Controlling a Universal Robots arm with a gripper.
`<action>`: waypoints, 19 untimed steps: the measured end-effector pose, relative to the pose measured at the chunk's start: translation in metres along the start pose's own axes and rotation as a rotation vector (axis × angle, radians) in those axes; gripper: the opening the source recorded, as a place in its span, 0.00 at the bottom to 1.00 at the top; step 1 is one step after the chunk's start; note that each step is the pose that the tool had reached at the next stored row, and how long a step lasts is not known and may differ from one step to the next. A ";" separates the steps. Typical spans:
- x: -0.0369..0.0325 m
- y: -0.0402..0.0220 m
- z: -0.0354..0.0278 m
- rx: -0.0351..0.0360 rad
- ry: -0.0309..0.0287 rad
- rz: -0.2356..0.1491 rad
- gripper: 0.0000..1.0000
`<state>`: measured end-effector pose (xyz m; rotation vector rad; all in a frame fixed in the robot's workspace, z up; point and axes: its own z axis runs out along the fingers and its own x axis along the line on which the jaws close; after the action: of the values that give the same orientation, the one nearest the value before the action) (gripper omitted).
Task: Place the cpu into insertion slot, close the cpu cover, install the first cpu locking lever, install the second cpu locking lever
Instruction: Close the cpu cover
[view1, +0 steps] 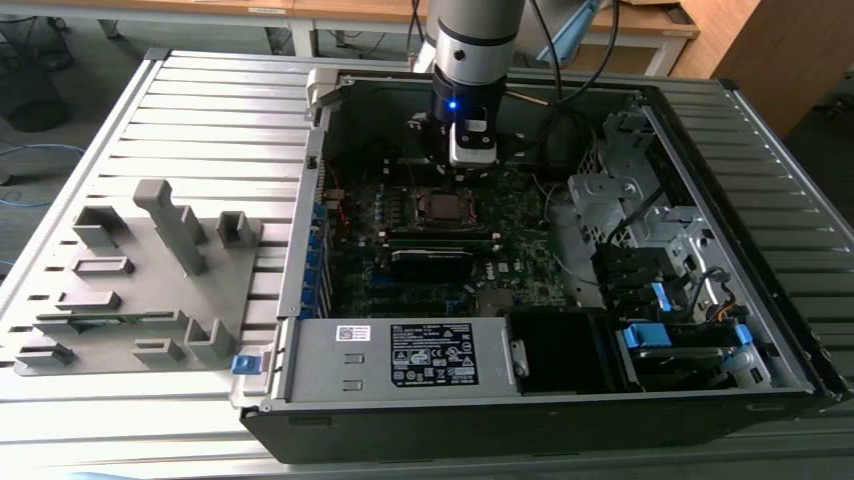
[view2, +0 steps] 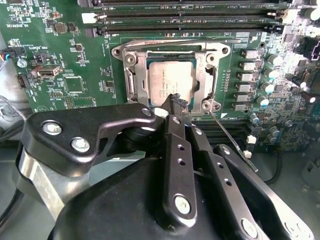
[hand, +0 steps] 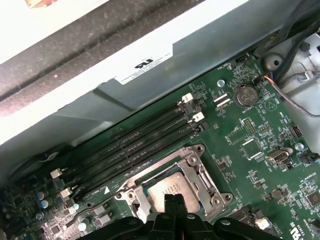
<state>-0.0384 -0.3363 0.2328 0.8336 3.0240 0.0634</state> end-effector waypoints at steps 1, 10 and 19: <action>0.0000 0.0000 0.0000 0.0000 0.0000 0.000 0.11; 0.0000 0.0000 0.0000 -0.0004 0.0012 -0.019 0.11; 0.0000 0.0000 0.0000 -0.0001 0.0066 -0.146 0.11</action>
<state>-0.0384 -0.3363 0.2328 0.6115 3.0799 0.0658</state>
